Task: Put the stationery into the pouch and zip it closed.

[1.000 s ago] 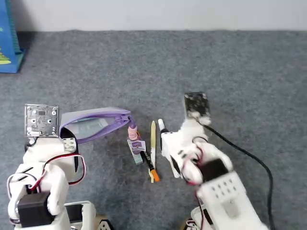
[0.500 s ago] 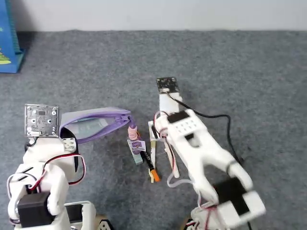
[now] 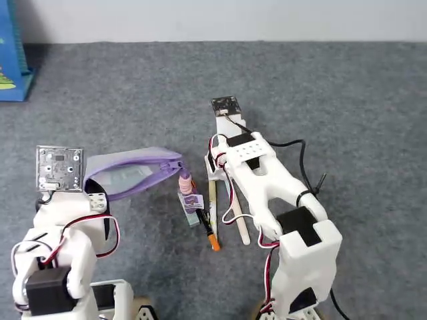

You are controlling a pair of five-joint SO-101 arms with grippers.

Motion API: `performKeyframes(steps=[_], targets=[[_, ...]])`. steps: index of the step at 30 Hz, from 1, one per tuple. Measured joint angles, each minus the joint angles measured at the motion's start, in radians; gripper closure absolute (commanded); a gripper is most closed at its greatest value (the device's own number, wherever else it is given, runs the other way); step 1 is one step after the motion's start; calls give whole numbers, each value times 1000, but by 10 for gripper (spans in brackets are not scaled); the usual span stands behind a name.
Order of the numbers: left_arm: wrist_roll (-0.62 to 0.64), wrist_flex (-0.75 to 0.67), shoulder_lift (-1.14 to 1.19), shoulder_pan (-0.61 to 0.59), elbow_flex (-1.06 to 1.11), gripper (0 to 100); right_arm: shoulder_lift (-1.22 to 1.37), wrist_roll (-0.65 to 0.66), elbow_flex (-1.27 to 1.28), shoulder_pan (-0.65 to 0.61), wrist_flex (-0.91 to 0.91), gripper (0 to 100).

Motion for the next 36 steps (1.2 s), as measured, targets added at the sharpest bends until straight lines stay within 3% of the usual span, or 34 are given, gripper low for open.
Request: performKeyframes(steps=[4,11,18,25,36], targets=[[0,0,0,0,0,988,0,15,0,15,0,995],[0,0,0,0,0,988,2,23,-3,51,26,990],[0,0,0,0,0,988,-117,29,-14,41,187,991],[0,0,0,0,0,988,-480,176,198,38,259,991],[0,0,0,0,0,988,-1189,169,512,-20,233,991]])
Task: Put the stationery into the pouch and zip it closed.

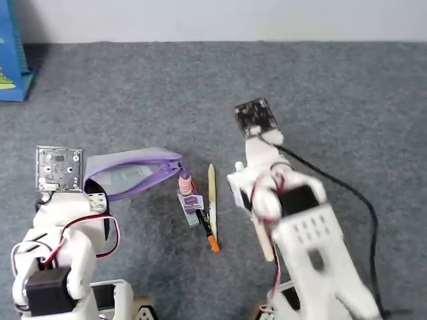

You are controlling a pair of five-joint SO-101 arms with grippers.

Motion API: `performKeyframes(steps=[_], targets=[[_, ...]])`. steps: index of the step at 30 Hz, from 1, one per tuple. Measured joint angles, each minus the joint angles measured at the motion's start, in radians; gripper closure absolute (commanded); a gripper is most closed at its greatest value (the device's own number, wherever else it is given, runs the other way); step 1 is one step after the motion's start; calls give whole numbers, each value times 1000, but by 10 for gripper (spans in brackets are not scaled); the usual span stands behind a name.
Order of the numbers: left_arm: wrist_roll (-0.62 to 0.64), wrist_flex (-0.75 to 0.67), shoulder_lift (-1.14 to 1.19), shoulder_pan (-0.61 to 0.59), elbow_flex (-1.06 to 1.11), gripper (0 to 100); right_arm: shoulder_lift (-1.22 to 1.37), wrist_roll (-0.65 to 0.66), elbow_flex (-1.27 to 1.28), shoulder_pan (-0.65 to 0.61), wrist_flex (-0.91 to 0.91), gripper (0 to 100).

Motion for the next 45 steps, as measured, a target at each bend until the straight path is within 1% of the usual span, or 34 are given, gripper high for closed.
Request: performKeyframes(steps=[6,10,12,16,23,35,39,45], targets=[[0,0,0,0,0,988,-313,-34,29,-149,-6,991],[0,0,0,0,0,988,-470,-37,34,-262,-58,991],[0,0,0,0,0,988,-529,-68,34,-302,-95,991],[0,0,0,0,0,988,-605,-106,34,-371,-189,991],[0,0,0,0,0,988,-615,-110,38,-509,-417,991],[0,0,0,0,0,988,-601,-110,253,-522,-987,991],[0,0,0,0,0,988,-542,-110,275,-522,-1096,991],[0,0,0,0,0,988,-359,-110,276,-509,-1257,991]])
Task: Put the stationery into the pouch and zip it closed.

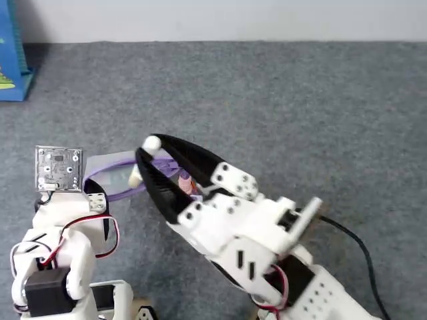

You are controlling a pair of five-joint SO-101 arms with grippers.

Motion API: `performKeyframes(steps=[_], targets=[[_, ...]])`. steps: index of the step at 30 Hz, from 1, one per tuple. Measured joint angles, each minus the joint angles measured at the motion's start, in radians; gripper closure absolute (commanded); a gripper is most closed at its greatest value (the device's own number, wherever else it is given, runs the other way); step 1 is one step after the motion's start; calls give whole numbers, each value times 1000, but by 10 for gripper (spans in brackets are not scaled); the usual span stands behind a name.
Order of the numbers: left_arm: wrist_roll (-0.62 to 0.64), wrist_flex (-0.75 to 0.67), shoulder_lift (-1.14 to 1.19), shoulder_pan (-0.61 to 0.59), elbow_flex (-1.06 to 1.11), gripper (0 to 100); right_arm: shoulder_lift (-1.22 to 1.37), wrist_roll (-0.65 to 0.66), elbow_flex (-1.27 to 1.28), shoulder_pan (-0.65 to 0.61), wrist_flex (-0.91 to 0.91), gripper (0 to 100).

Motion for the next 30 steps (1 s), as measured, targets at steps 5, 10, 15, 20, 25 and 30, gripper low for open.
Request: performKeyframes(steps=[5,10,15,20,25,30], targets=[[0,0,0,0,0,988,133,0,71,78,-118,991],[0,0,0,3,0,988,215,-2,164,118,-219,989],[0,0,0,3,0,988,218,37,206,107,-222,851],[0,0,0,3,0,988,107,41,206,57,-9,755],[0,0,0,3,0,988,-95,41,183,49,281,785],[0,0,3,-2,0,988,-222,-48,35,189,667,784]])
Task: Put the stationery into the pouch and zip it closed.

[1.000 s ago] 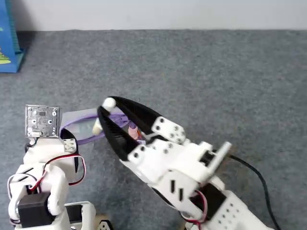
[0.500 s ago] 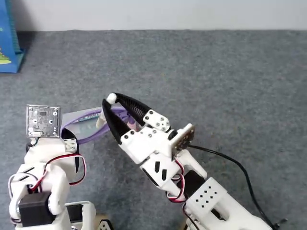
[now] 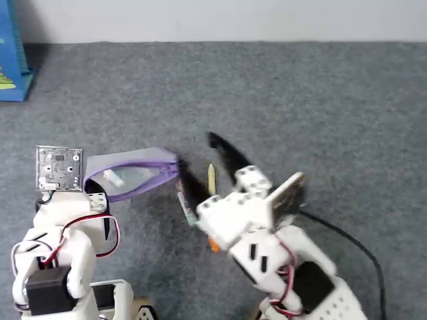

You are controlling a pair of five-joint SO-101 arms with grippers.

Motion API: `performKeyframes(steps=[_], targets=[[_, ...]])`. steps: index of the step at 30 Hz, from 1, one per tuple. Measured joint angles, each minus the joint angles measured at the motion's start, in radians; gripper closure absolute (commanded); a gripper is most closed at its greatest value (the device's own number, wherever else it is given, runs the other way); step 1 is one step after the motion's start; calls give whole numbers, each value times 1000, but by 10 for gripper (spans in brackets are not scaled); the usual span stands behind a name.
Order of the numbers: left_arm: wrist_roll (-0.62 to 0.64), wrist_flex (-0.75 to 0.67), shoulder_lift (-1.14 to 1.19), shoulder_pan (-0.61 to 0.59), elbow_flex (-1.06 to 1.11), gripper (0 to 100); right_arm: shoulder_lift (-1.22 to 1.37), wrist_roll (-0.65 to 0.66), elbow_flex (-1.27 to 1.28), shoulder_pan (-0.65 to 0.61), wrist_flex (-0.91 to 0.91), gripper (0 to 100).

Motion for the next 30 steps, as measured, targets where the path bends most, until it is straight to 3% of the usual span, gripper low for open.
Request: performKeyframes(steps=[4,9,17,30], targets=[[0,0,0,0,0,988,9,-46,-72,115,249,787],[0,0,5,-78,0,988,167,-100,-87,170,367,786],[0,0,6,-193,0,988,552,-157,-138,190,379,786],[0,0,6,-198,0,988,1333,-232,-557,190,379,786]])
